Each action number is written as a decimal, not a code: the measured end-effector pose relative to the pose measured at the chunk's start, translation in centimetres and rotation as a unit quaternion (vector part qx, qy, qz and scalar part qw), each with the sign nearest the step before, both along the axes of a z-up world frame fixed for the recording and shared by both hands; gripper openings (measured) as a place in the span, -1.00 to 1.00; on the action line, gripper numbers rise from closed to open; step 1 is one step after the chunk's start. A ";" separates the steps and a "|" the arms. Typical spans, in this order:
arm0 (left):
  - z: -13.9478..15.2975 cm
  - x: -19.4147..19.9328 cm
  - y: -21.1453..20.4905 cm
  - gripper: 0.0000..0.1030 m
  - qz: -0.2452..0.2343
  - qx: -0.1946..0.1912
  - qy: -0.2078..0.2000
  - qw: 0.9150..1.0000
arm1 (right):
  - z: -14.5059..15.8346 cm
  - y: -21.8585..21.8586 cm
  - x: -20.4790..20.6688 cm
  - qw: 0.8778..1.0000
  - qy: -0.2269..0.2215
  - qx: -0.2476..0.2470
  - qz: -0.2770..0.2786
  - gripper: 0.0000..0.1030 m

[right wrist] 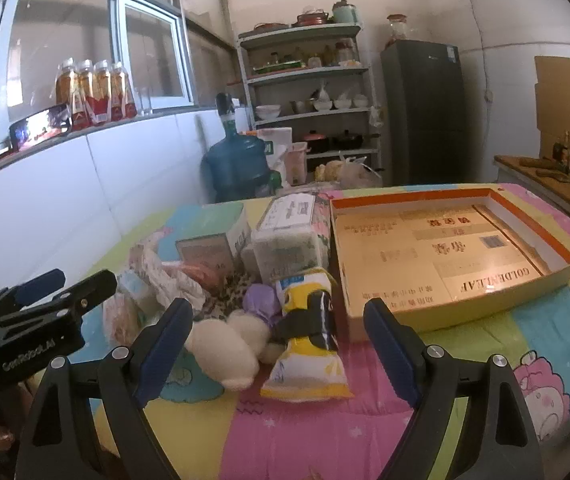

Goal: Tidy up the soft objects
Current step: 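Grasp the clear bag of pink items with the left gripper while the right grasps the yellow penguin snack bag, then carry the clear bag with the left gripper while the right carries the penguin bag over the box, then open the left gripper to drop the clear bag while the right releases the penguin bag into the box, then move both grippers back from the box to the pile of soft items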

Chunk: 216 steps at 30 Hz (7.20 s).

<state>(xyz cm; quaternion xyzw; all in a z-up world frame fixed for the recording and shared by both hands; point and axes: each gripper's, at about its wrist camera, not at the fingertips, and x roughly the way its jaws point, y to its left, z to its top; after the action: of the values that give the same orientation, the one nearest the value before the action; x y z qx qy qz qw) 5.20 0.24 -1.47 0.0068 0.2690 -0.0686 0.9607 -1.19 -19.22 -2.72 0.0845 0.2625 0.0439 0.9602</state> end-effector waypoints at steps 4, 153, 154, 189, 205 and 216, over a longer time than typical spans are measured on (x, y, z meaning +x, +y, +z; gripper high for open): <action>-0.1 -0.2 0.7 0.61 -0.001 -0.012 0.001 1.000 | 0.3 0.5 0.2 1.000 -0.004 -0.011 -0.001 0.71; -5.6 13.3 -29.5 -0.02 -0.150 -0.020 0.116 0.982 | -4.7 -28.6 10.6 0.986 0.116 0.039 -0.113 -0.19; -5.6 13.2 -29.5 -0.02 -0.150 -0.019 0.117 0.982 | -4.7 -28.6 10.6 0.986 0.119 0.038 -0.112 -0.19; -0.1 6.8 -26.8 0.81 -0.271 -0.023 -0.046 0.961 | -2.6 -27.0 8.4 0.988 0.100 0.000 -0.121 0.32; 1.3 2.2 -21.0 0.83 -0.269 -0.025 -0.076 0.960 | 0.7 -22.8 4.1 0.992 0.046 0.008 -0.117 0.46; 1.3 0.3 -15.1 0.81 -0.192 -0.002 -0.103 0.976 | 2.0 -17.4 2.8 0.996 0.009 0.009 -0.091 0.46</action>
<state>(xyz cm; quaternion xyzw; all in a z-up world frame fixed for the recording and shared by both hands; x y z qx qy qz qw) 5.54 -14.87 -0.15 0.0639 0.1623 -0.2514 0.9520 1.58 -36.62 -0.73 0.1167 0.2621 -0.0424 0.9570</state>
